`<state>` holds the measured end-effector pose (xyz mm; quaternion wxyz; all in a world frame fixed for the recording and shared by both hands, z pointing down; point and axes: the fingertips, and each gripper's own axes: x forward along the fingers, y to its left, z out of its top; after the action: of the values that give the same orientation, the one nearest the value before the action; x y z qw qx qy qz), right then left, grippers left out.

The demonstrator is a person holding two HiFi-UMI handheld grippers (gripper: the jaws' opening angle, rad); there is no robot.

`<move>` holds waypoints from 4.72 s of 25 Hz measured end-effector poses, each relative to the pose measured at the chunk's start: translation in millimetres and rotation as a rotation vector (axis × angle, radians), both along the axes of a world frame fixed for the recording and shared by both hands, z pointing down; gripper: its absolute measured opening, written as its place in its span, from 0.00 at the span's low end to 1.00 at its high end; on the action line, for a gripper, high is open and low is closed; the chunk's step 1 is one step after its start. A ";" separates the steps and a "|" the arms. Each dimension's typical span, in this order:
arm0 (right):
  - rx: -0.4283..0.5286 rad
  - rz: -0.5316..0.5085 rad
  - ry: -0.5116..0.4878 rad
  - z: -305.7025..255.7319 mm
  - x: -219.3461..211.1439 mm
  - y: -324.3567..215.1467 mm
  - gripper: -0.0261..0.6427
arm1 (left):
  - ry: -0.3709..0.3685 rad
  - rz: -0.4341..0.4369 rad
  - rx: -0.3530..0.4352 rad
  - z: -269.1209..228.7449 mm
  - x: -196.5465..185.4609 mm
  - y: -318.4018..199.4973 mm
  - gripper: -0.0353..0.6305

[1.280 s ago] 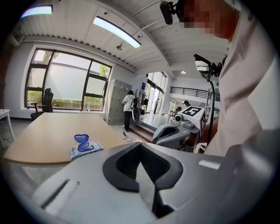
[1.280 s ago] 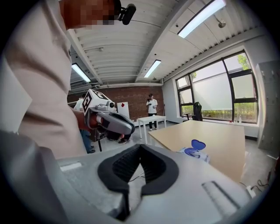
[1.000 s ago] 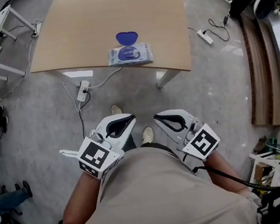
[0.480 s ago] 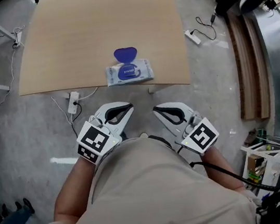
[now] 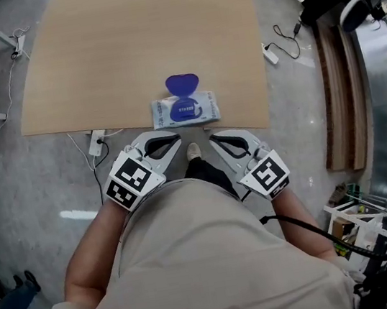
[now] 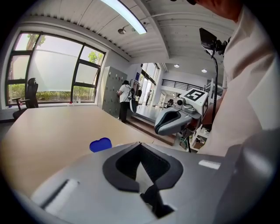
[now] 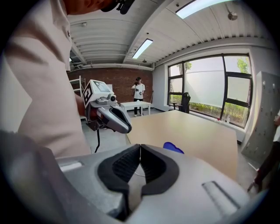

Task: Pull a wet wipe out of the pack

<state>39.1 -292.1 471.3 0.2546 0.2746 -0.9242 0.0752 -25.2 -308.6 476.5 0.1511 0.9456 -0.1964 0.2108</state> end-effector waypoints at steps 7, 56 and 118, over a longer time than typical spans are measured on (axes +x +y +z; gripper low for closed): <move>-0.050 -0.117 0.087 47.1 15.3 -46.8 0.09 | -0.071 -0.103 -0.072 36.7 10.0 -30.2 0.06; -0.179 -0.535 0.279 182.5 22.0 -113.8 0.04 | -0.355 -0.208 -0.298 177.8 34.0 -86.4 0.06; 0.040 -0.011 0.208 23.7 40.8 -91.3 0.04 | -0.279 -0.025 -0.208 168.6 18.1 -60.3 0.06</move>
<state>80.0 -383.4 495.0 0.3440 0.2809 -0.8956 0.0264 -7.1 -369.0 645.1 0.2221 0.8839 -0.2042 0.3573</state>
